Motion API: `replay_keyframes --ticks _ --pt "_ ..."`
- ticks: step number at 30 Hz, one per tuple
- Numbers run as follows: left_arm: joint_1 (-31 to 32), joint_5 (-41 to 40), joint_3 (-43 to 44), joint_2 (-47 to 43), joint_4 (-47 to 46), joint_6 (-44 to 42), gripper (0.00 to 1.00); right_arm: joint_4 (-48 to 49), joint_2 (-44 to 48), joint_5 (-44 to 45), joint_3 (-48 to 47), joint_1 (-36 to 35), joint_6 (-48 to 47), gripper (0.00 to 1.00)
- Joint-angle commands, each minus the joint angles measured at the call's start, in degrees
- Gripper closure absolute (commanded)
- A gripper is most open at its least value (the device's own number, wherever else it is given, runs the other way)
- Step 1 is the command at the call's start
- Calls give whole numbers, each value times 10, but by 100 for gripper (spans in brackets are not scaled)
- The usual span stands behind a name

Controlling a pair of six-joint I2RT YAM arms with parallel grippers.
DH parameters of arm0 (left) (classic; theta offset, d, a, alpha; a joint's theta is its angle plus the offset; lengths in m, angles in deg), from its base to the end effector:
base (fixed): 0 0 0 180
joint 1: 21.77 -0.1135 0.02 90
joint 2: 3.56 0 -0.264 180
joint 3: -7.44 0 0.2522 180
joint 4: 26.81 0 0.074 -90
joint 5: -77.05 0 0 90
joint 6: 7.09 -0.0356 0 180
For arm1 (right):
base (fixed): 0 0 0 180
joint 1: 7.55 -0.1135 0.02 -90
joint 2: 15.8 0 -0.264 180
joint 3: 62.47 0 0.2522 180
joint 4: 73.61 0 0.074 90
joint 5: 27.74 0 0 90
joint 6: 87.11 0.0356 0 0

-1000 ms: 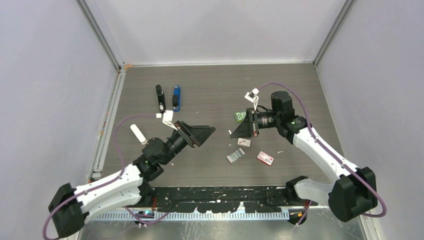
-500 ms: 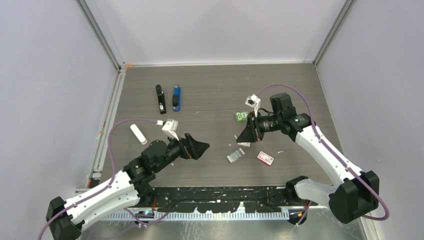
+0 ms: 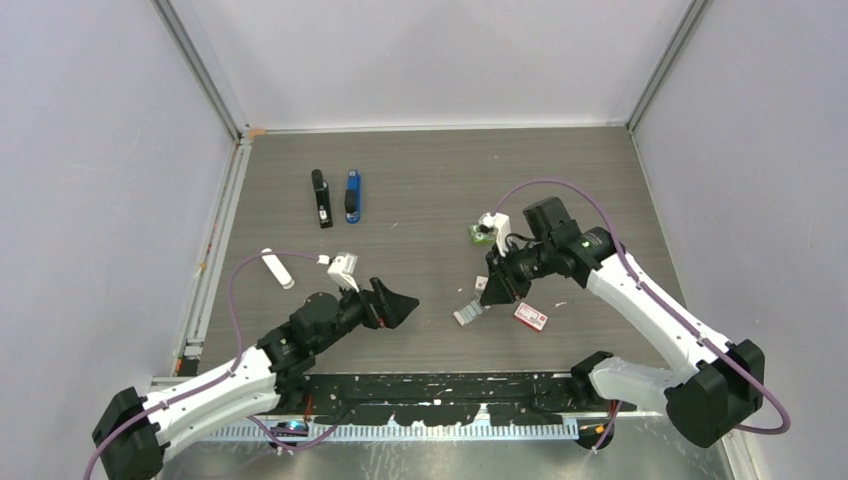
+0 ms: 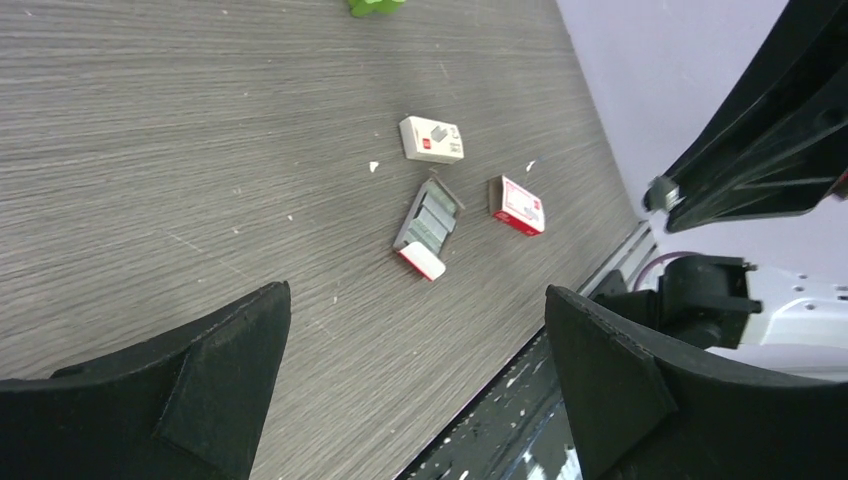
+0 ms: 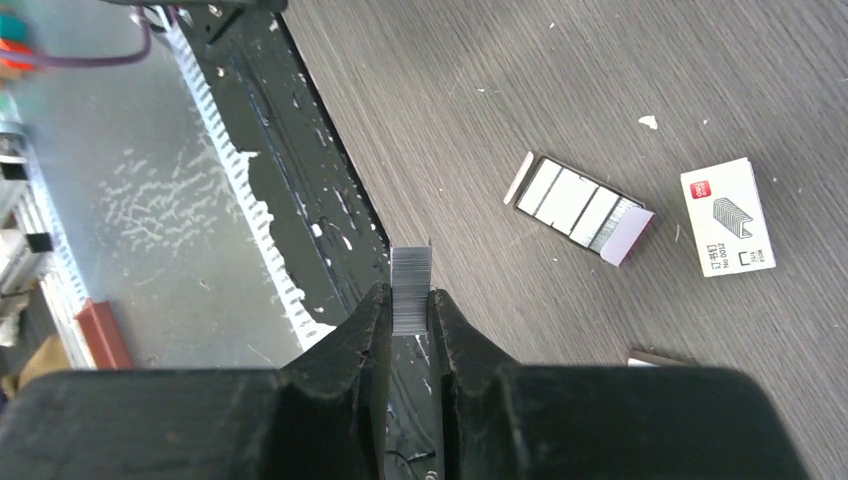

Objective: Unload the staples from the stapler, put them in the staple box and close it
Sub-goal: Place the staple in the staple box.

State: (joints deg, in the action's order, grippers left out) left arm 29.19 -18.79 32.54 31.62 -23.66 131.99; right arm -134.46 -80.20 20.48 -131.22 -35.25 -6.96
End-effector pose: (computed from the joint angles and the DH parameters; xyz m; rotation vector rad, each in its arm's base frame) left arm 0.1030 -0.1212 0.1964 -0.0469 1.9551 -1.1221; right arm 0.1775 0.1200 0.2869 -1.0694 2.2595 1.0523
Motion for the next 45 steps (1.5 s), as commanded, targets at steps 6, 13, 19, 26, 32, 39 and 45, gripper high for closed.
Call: replay_keyframes --ticks 6,13,19,26,32,39,45 --pt "-2 -24 -36 15 -83 94 0 7 -43 138 -17 -88 7 82" --pt "-2 -42 -68 27 -129 133 1 18 -72 209 -11 -123 21 82" --pt "-2 -50 -55 40 -129 131 2 16 -124 252 -30 -155 43 82" --pt "-2 -45 -62 62 -141 148 3 20 -199 321 -58 -168 63 82" --pt "-2 -50 -66 37 -121 148 3 27 -221 346 -60 -180 68 82" --pt "-2 -58 -76 4 -102 152 3 27 -250 356 -73 -194 78 82" --pt "-2 -62 -82 -10 -97 154 3 28 -266 365 -78 -201 83 81"
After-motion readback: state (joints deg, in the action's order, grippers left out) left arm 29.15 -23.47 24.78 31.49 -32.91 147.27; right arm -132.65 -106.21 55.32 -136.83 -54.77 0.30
